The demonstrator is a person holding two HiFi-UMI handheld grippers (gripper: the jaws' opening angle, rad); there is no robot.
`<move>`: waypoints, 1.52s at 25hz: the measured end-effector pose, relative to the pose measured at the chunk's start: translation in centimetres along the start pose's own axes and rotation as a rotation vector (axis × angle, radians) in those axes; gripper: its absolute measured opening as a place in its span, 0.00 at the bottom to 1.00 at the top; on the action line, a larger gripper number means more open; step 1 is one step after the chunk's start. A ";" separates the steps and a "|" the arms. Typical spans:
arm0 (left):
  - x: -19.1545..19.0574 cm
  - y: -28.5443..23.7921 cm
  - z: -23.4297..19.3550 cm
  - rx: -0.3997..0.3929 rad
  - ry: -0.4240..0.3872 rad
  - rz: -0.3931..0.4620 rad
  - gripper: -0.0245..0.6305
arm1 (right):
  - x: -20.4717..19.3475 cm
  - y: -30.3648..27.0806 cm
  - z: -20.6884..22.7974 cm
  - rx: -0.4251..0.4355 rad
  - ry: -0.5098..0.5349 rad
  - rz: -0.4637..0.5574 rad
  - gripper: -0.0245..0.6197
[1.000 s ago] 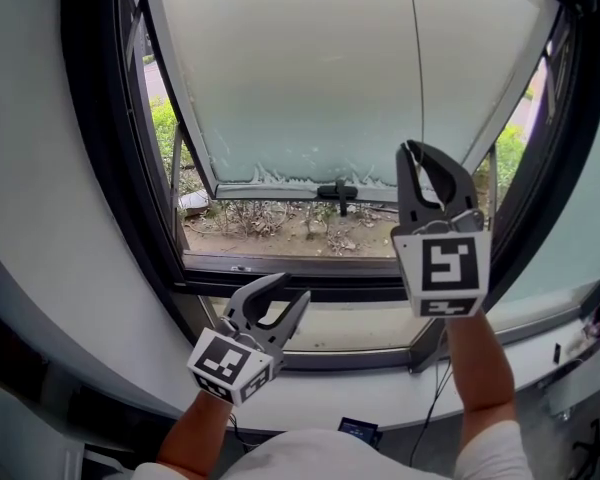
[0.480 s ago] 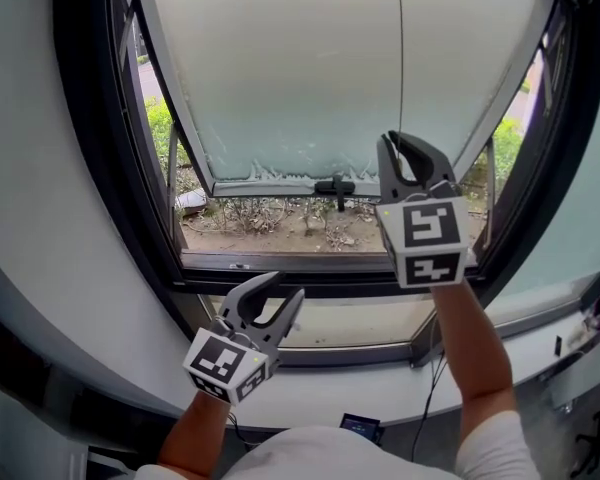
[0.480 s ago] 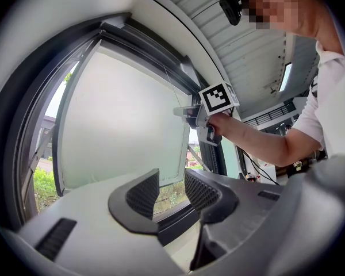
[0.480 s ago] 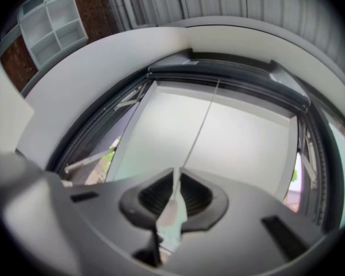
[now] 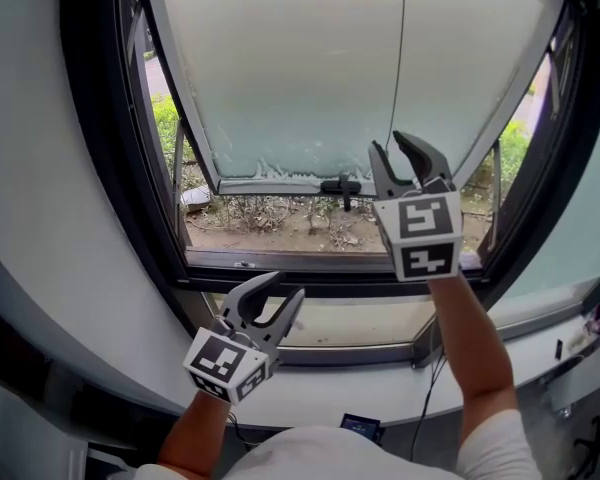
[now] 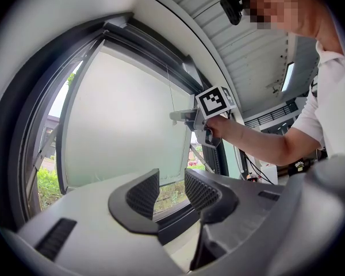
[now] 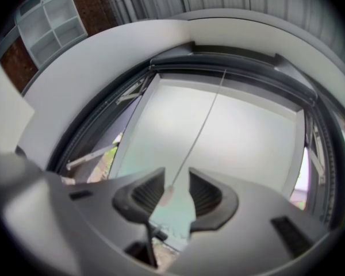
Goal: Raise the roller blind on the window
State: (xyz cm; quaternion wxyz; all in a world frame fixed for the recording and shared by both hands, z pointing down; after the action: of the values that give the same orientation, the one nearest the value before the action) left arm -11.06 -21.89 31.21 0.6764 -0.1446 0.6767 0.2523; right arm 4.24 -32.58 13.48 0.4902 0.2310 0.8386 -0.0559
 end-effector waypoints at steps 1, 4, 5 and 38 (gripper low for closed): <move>0.0 0.0 0.0 -0.001 -0.001 0.000 0.27 | -0.1 0.0 0.0 0.000 0.001 -0.002 0.23; 0.0 0.0 0.0 -0.004 -0.001 0.000 0.27 | -0.3 0.2 -0.1 -0.001 0.004 -0.006 0.23; 0.0 -0.1 0.0 -0.005 -0.001 -0.001 0.27 | -0.3 0.3 -0.1 -0.001 0.005 -0.006 0.23; -1.8 0.1 6.5 -0.017 0.102 -0.044 0.26 | -7.6 15.3 0.5 0.033 -0.216 0.017 0.16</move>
State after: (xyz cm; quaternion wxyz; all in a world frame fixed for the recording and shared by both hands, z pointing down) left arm -5.58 -18.56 33.24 0.6453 -0.1779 0.7048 0.2351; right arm 14.53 -21.73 21.65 0.5744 0.2386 0.7778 -0.0903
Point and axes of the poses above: the fingertips, and each gripper's own axes: y backward along the fingers, z to its right, x out of its top, the point moved 4 cm from there along y, backward along the fingers, and after that the axes turned 7 degrees about x, right-handed, at the moved point
